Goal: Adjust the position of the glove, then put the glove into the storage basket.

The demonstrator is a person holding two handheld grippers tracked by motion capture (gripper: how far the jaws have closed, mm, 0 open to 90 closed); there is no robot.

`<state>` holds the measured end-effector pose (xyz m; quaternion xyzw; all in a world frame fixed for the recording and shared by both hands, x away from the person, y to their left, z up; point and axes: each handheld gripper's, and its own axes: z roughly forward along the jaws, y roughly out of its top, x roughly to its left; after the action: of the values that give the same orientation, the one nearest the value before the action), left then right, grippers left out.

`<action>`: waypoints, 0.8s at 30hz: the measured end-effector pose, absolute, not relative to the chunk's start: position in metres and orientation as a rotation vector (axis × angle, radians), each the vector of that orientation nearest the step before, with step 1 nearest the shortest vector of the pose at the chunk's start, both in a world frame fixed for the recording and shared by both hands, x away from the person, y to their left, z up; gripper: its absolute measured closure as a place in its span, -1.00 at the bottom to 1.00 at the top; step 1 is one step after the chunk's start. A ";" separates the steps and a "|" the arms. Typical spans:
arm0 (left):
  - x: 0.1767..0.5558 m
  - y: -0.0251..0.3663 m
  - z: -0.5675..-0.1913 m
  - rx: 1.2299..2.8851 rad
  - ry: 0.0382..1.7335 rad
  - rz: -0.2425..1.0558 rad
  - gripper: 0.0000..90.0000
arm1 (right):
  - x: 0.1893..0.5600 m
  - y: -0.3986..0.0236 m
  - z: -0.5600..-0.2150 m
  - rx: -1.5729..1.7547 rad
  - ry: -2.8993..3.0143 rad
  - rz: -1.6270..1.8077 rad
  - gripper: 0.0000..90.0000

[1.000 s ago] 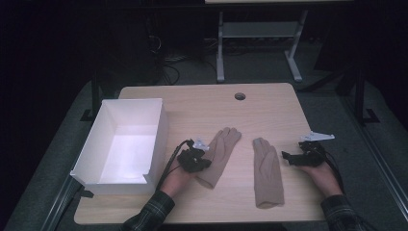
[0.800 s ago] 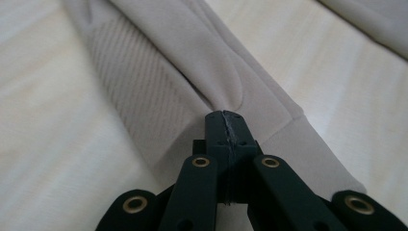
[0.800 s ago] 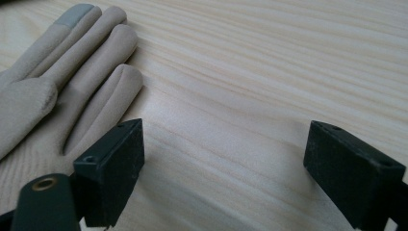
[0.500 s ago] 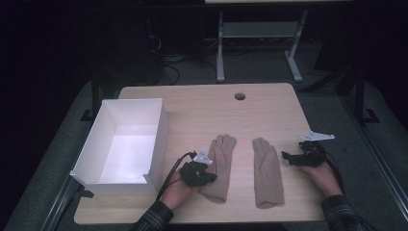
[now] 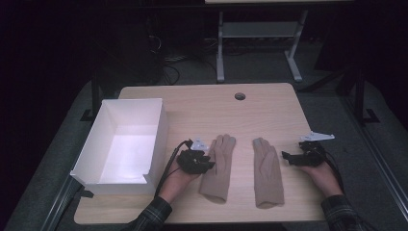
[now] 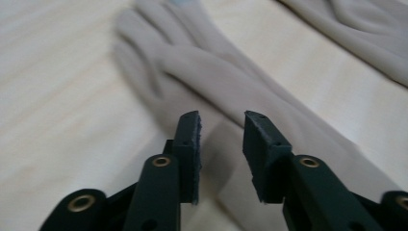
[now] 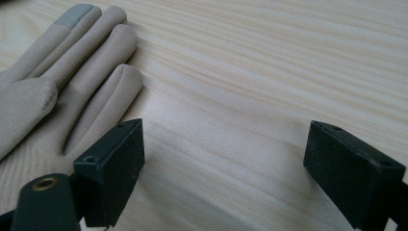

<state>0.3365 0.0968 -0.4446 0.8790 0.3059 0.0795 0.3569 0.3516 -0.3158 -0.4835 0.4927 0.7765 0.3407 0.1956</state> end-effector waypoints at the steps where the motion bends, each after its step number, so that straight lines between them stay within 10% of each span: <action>1: 0.340 0.097 -0.445 2.258 0.804 0.209 0.43 | 0.352 -0.316 -0.483 1.380 2.177 0.954 -0.69; 12: 0.364 0.098 -0.460 2.248 0.873 0.237 0.25 | 0.352 -0.316 -0.483 1.380 2.177 0.954 -0.69; 20: 0.360 0.094 -0.464 2.262 0.830 0.197 0.85 | 0.351 -0.315 -0.483 1.365 2.188 0.960 -0.66; 24: 0.359 0.092 -0.462 2.280 0.816 0.216 0.95 | 0.346 -0.316 -0.475 1.363 2.208 0.987 -0.30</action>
<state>0.3588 0.0919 -0.4617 0.8792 0.3148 0.0831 0.3477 0.3457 -0.3163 -0.4750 0.4827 0.7821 0.3496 0.1817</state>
